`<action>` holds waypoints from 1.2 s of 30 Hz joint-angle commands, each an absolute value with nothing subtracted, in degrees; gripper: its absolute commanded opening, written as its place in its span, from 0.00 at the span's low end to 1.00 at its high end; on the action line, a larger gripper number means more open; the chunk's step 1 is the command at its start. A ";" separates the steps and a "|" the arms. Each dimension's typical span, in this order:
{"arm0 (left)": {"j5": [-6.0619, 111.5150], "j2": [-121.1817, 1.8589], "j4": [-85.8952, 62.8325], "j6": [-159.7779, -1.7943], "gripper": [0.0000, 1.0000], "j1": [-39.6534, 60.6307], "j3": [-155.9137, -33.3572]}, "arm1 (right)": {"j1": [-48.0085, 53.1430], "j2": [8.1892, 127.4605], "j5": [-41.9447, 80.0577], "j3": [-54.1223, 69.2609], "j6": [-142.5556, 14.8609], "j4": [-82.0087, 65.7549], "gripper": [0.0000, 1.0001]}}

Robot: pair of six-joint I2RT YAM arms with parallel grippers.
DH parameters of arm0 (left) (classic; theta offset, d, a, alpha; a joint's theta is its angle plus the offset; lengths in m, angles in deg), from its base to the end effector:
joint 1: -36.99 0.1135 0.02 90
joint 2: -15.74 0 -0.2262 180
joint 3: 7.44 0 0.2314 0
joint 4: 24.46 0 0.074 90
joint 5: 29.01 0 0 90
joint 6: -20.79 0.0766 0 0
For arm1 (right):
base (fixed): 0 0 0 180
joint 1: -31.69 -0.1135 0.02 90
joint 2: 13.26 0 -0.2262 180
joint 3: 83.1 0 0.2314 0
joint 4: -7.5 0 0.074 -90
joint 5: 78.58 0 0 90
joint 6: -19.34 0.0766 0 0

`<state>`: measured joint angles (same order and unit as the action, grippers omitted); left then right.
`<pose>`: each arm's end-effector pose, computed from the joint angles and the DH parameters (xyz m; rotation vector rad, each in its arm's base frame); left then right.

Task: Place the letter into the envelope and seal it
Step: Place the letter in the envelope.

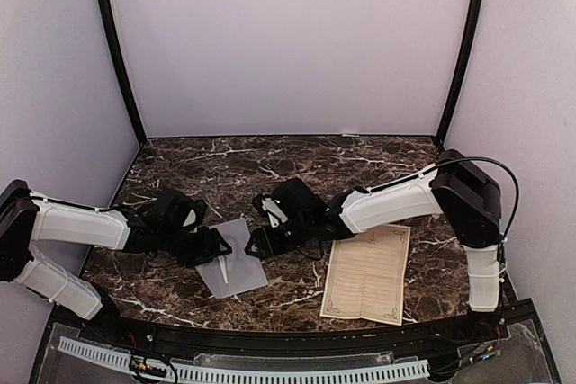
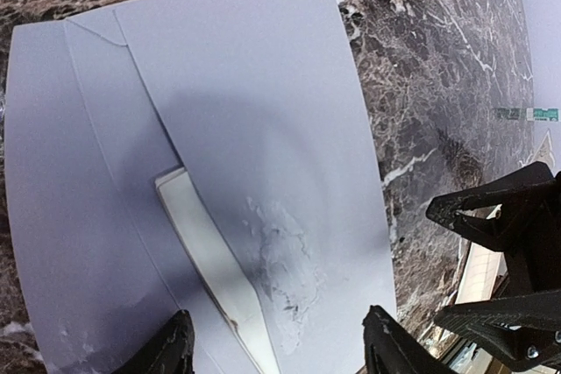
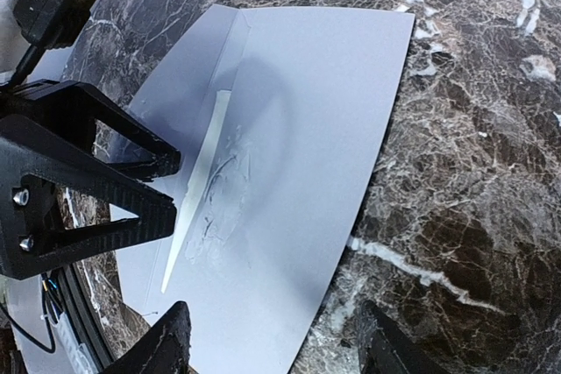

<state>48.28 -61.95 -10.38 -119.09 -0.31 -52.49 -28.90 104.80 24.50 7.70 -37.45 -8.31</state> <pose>0.2034 -0.1762 0.1014 -0.1700 2.5869 -0.9174 0.2013 0.3924 0.1056 -0.7284 2.4530 1.0102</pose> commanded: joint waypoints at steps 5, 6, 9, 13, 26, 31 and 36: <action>48.45 -62.75 -8.54 -117.31 0.65 -0.59 -53.85 | -28.90 108.07 26.94 10.34 -36.36 -6.18 0.60; 48.39 -62.94 -8.63 -117.30 0.65 -0.61 -53.78 | -28.93 108.38 26.97 10.48 -36.38 -6.29 0.60; 47.61 -63.45 -9.22 -117.40 0.65 -0.63 -53.61 | -28.95 109.06 27.10 10.87 -36.34 -6.39 0.58; 46.43 -64.58 -11.34 -117.62 0.65 -0.63 -53.54 | -28.94 110.01 27.50 11.19 -36.25 -6.46 0.56; 43.76 -67.46 -14.30 -118.16 0.64 -0.56 -54.12 | -29.03 111.61 28.58 12.63 -36.38 -6.77 0.52; 43.14 -68.44 -15.36 -118.41 0.64 -0.63 -54.19 | -29.10 111.98 28.88 13.12 -36.47 -6.89 0.51; 42.69 -69.17 -16.68 -118.79 0.64 -0.63 -54.05 | -29.11 111.61 28.84 12.97 -36.38 -6.74 0.51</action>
<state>44.30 -67.45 -16.17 -118.31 -0.31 -53.82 -28.55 110.22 27.05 11.81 -36.29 -8.00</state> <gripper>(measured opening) 0.643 0.508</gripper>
